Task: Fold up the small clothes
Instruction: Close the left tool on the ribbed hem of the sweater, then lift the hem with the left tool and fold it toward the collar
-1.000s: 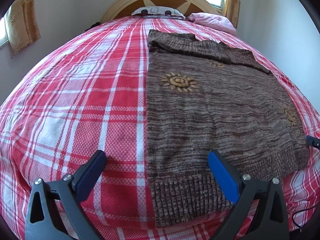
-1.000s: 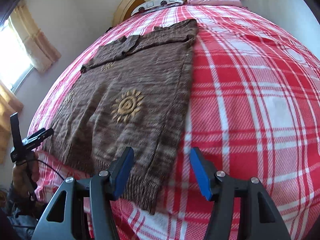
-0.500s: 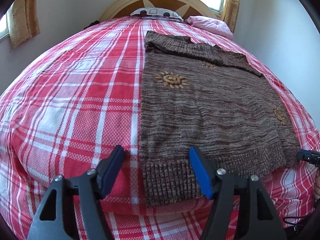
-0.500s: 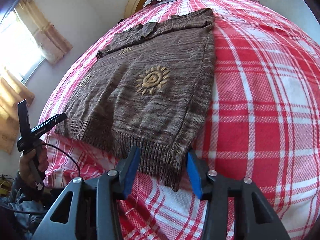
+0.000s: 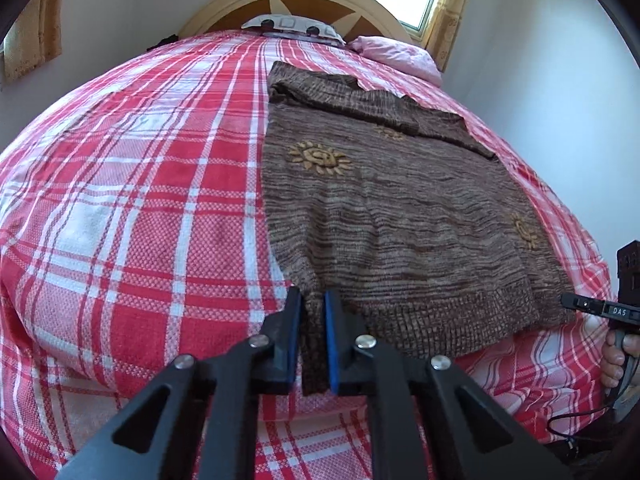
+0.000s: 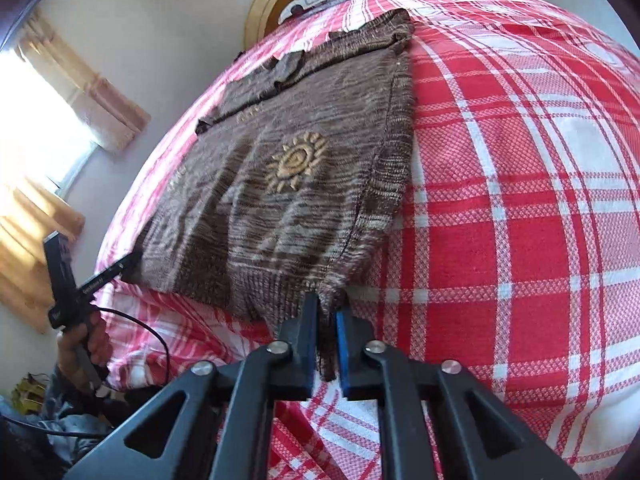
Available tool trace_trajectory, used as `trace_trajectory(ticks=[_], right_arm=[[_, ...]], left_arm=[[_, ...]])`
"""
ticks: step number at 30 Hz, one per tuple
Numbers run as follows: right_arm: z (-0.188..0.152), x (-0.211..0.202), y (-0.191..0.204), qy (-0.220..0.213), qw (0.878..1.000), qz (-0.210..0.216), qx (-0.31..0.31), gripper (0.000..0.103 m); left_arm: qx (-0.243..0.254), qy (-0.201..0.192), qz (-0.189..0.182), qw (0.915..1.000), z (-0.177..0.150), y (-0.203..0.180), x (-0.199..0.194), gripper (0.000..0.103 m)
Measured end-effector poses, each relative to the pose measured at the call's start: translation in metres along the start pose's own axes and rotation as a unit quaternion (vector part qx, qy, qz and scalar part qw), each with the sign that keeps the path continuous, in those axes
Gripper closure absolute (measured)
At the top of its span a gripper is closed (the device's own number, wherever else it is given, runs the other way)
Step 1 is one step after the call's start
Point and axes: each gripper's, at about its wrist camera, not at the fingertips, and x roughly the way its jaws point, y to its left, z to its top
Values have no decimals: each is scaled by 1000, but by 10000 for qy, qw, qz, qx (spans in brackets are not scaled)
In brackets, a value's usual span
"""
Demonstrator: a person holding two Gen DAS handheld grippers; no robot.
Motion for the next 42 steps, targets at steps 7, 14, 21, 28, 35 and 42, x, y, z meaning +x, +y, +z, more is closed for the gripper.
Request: trace_trajectory(ticks=[7, 14, 21, 28, 35, 42], right_arm=[[-1, 2, -2, 4, 10000, 70, 48, 96], [-2, 6, -12, 63, 9990, 313, 305, 96], [4, -18, -6, -440, 9950, 871, 199, 97], [13, -39, -9, -966, 9824, 1543, 425, 97], [35, -49, 1, -1184, 9775, 1686, 443, 97], [67, -60, 6, -1368, 9742, 1749, 397, 97]], left_arm=[[-170, -132, -106, 9997, -2, 5, 3, 84], [-83, -130, -244, 9996, 0, 7, 3, 92], [-553, -344, -672, 9956, 8, 22, -9, 95], [-864, -690, -1263, 9858, 25, 24, -28, 95], [-826, -869, -1472, 9818, 54, 17, -33, 95], [-676, -1181, -1397, 9808, 95, 16, -41, 95]])
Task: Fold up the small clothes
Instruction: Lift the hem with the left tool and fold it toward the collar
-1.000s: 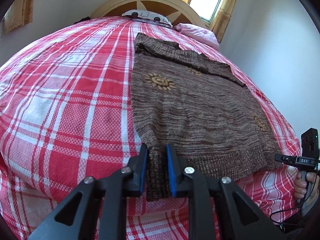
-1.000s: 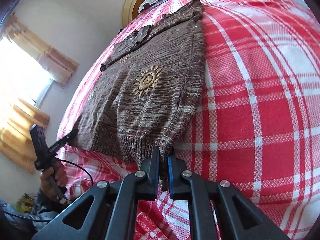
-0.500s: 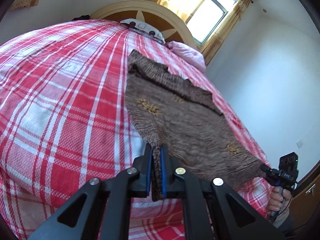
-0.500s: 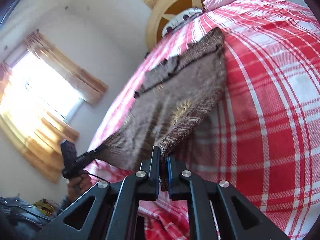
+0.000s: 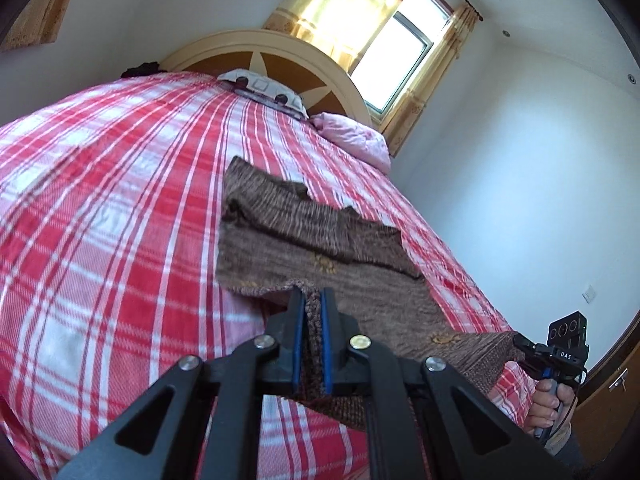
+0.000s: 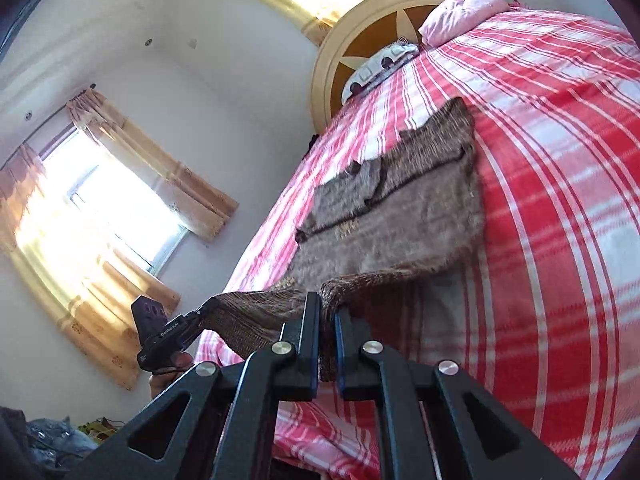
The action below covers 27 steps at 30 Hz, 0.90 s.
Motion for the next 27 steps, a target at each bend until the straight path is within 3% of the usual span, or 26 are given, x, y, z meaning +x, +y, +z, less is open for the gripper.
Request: trace_trajectory(ticks=[8, 17, 27], right_arm=[[45, 11, 0, -78, 10000, -47, -6, 97], [105, 39, -13, -231, 9994, -253, 60, 97], [158, 72, -46, -302, 9981, -495, 210, 98]], left_arm=[[62, -154, 10, 9999, 46, 0, 24, 95], [-233, -206, -2, 9995, 97, 11, 75, 96], [-328, -95, 133, 9993, 127, 22, 133, 96]])
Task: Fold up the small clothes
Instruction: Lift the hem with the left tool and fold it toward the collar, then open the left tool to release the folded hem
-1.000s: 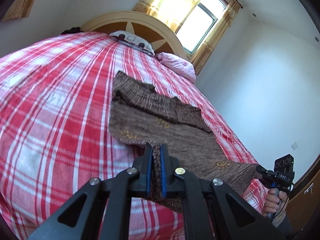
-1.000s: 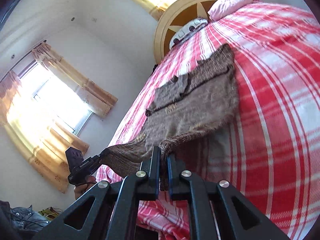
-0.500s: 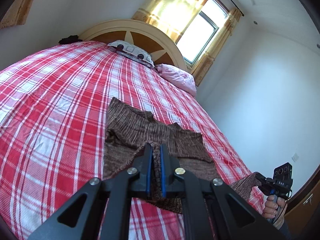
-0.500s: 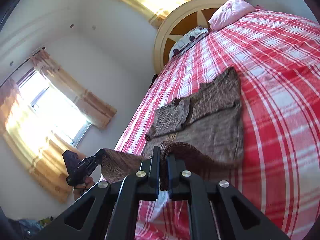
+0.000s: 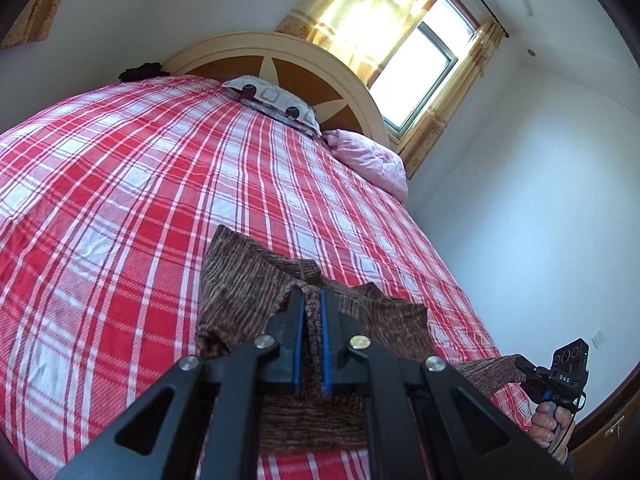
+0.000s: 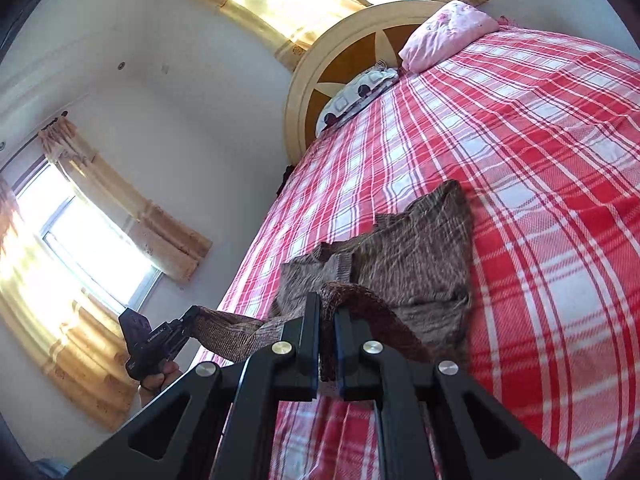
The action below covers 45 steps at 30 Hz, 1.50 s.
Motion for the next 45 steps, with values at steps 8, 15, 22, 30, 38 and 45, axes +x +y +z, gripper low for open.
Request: trace_trajectory(ticks=[8, 15, 22, 30, 38, 45], right_arm=[[40, 52, -26, 147, 9995, -204, 169, 98], [73, 110, -56, 358, 9977, -489, 308, 97], [88, 158, -96, 692, 9926, -743, 667, 97], [105, 170, -139, 384, 9848, -472, 1627, 49], [102, 153, -97, 536, 9942, -418, 835, 33], [70, 187, -65, 1619, 9853, -307, 446, 33]], left_arm=[[-70, 214, 333, 9992, 16, 16, 54, 96], [-123, 459, 691, 9965, 24, 38, 103, 96], [-176, 791, 992, 9918, 24, 53, 141, 91], [-940, 499, 1100, 9882, 41, 83, 144, 66], [430, 879, 1247, 9874, 13, 33, 109, 39], [2158, 1612, 2057, 9408, -18, -1, 132, 29]])
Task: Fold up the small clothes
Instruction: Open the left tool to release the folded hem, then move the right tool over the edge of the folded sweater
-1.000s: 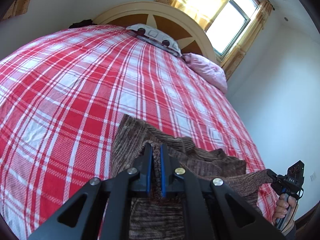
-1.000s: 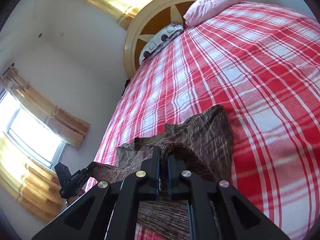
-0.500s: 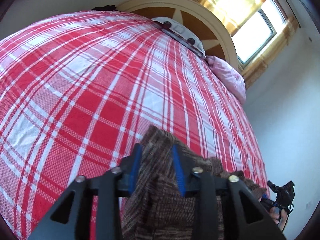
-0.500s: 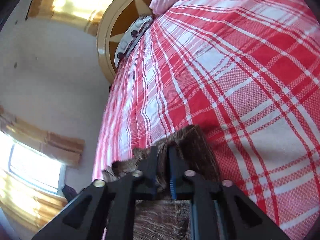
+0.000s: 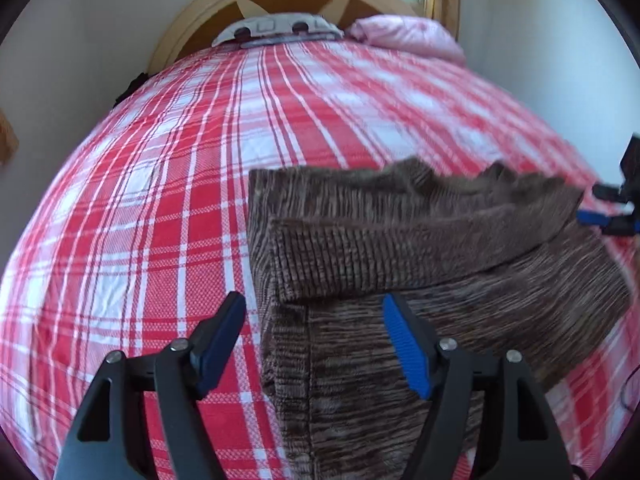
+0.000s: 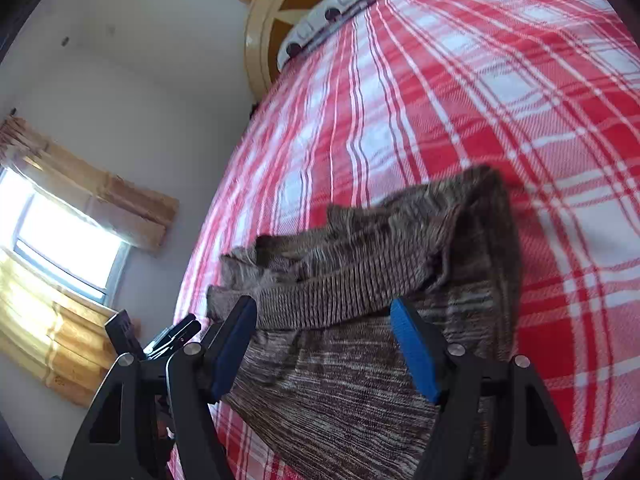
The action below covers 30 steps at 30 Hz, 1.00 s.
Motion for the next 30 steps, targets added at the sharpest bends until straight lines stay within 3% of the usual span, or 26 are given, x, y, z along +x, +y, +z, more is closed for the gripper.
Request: trace_trajectory(ticks=[2, 6, 11, 13, 15, 18, 20, 24, 27, 30], right_arm=[[4, 11, -4, 122, 9997, -43, 185, 33], [18, 29, -1, 121, 9992, -260, 285, 33], [45, 20, 10, -630, 9975, -329, 59, 33], [39, 16, 16, -473, 9989, -48, -32, 33], [25, 23, 23, -18, 9998, 176, -118, 33], [-6, 42, 34, 699, 9965, 29, -462, 33], [-19, 59, 36, 937, 9937, -189, -587, 33], [3, 73, 40, 639, 9966, -206, -471, 33], [28, 71, 54, -3, 9981, -332, -528, 33], [43, 55, 72, -484, 9969, 60, -612, 33]], left_arm=[[-21, 217, 95, 9997, 7, 2, 14, 29], [-423, 120, 494, 9978, 28, 23, 31, 28], [-1705, -125, 884, 9813, 46, 76, 29, 28], [-1636, -94, 582, 9848, 37, 72, 24, 28], [-1184, 132, 454, 9918, 20, 57, 19, 28], [-688, 494, 51, 9964, -4, 29, 22, 27], [-347, 621, 122, 9974, -11, 12, 29, 26], [-373, 367, 593, 9969, 17, 11, 37, 17], [-939, 43, 907, 9914, 46, 34, 37, 18], [-1531, -275, 815, 9845, 56, 59, 25, 15]])
